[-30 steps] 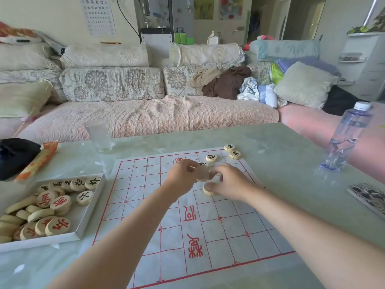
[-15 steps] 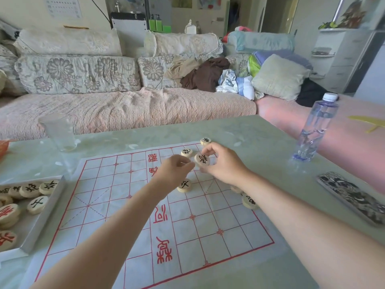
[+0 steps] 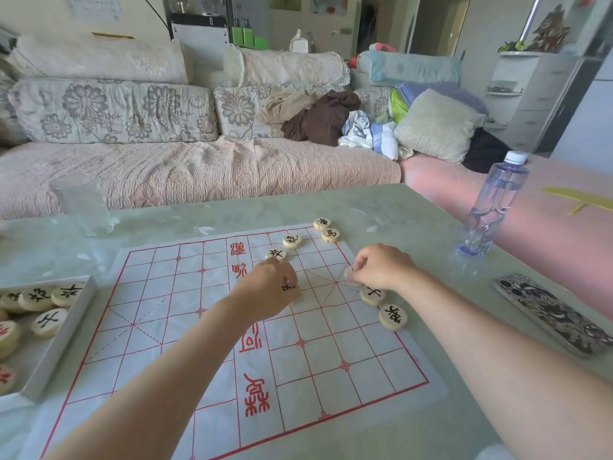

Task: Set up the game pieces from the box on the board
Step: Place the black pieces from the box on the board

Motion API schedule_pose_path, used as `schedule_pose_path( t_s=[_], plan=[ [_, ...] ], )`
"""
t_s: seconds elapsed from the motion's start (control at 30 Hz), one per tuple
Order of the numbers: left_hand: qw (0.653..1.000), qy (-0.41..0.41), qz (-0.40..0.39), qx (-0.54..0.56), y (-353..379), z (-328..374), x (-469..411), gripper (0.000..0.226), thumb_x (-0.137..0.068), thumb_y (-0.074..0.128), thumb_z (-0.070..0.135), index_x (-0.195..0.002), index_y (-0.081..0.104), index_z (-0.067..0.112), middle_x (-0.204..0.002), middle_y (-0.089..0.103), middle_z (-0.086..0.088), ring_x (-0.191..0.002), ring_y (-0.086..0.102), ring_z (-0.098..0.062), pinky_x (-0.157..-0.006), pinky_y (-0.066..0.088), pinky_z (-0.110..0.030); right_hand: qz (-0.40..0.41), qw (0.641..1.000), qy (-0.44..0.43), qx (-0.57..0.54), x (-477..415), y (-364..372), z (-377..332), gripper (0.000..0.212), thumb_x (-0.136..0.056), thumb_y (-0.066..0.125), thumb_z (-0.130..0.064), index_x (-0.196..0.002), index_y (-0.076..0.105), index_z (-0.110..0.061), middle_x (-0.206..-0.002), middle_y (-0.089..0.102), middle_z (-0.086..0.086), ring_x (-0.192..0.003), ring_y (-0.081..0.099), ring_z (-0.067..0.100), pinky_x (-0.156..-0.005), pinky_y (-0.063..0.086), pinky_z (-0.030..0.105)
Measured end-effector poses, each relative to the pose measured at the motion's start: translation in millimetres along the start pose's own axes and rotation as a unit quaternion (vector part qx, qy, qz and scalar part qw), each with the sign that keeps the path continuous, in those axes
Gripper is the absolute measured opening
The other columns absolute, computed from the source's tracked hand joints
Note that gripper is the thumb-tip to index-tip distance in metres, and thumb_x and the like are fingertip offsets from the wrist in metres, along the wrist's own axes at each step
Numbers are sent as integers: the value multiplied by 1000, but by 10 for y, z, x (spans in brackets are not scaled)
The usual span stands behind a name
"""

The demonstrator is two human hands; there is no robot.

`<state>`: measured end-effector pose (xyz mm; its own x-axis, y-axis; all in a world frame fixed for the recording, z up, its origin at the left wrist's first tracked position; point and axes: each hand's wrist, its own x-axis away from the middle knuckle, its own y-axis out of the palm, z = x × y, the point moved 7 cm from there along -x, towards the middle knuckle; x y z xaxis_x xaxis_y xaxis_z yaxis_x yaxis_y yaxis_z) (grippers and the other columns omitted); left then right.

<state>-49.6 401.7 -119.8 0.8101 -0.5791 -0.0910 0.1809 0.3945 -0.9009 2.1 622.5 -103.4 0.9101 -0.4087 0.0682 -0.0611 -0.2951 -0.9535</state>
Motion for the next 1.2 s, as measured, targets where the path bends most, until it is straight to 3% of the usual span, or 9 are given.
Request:
schedule_pose_path(
  t_s=[0.1,0.2,0.37,0.47,0.63,0.8,0.9,1.03,1.2],
  plan=[
    [1000,11,0,0,-13,1,43,17,-89,57,42,-101,63,31,-110,49,8,-99,49,-12,-88,49,-33,19,999,-19,40,53,-49,-142,25,-80,57,-46,-86,73,-27,-96,67,-9,-101,56,23,-81,41,33],
    [1000,20,12,9,-110,-38,110,25,-91,57,42,-112,62,31,-115,48,7,-102,47,-13,-91,45,-31,27,997,-63,44,160,-74,-432,10,-83,56,-35,-83,66,-36,-106,61,-6,-105,56,24,-84,43,33],
    [998,5,57,2,-463,-328,290,26,-90,59,34,-116,60,27,-106,54,7,-92,49,-11,-78,43,-25,16,988,-146,-44,381,0,-1176,11,-87,59,-28,-91,68,-32,-103,62,-12,-96,59,15,-74,44,28],
    [997,-29,73,-5,-730,-665,484,26,-89,59,33,-114,58,25,-100,55,6,-87,51,-12,-72,39,-25,-12,976,-205,-75,556,181,-1716,10,-86,63,-24,-91,69,-29,-99,66,-12,-93,61,12,-78,51,30],
    [991,-109,70,-37,-1152,-1390,934,26,-89,57,35,-114,55,28,-102,56,6,-93,52,-15,-80,44,-30,-49,950,-282,-124,857,558,-2602,10,-86,65,-19,-93,71,-22,-92,68,-9,-87,60,11,-77,47,25],
    [982,-162,80,-61,-1567,-2084,1453,29,-87,52,20,-115,59,23,-109,60,-2,-95,56,-20,-78,41,-27,-64,932,-326,-145,1118,853,-3452,12,-85,64,-18,-94,70,-22,-97,68,-7,-93,61,15,-81,49,28],
    [972,-184,104,-102,-1766,-2430,1745,27,-88,52,19,-114,60,22,-112,61,-6,-103,56,-24,-82,41,-29,-60,925,-354,-122,1250,985,-3910,14,-85,61,-20,-95,68,-27,-104,69,-6,-100,62,20,-85,51,31],
    [965,-204,88,-138,-1860,-2786,2031,27,-83,56,35,-109,62,30,-116,57,-2,-112,50,-24,-94,43,-35,-63,927,-370,-28,1326,1210,-4351,22,-85,61,-27,-106,66,-29,-114,67,-1,-106,60,24,-84,49,31],
    [965,-188,96,-155,-1841,-2869,2187,36,-89,52,45,-121,59,30,-128,53,0,-122,46,-24,-98,41,-38,3,929,-348,125,1282,1446,-4631,34,-87,60,-36,-118,61,-22,-123,63,6,-116,57,30,-90,43,34]
  ],
)
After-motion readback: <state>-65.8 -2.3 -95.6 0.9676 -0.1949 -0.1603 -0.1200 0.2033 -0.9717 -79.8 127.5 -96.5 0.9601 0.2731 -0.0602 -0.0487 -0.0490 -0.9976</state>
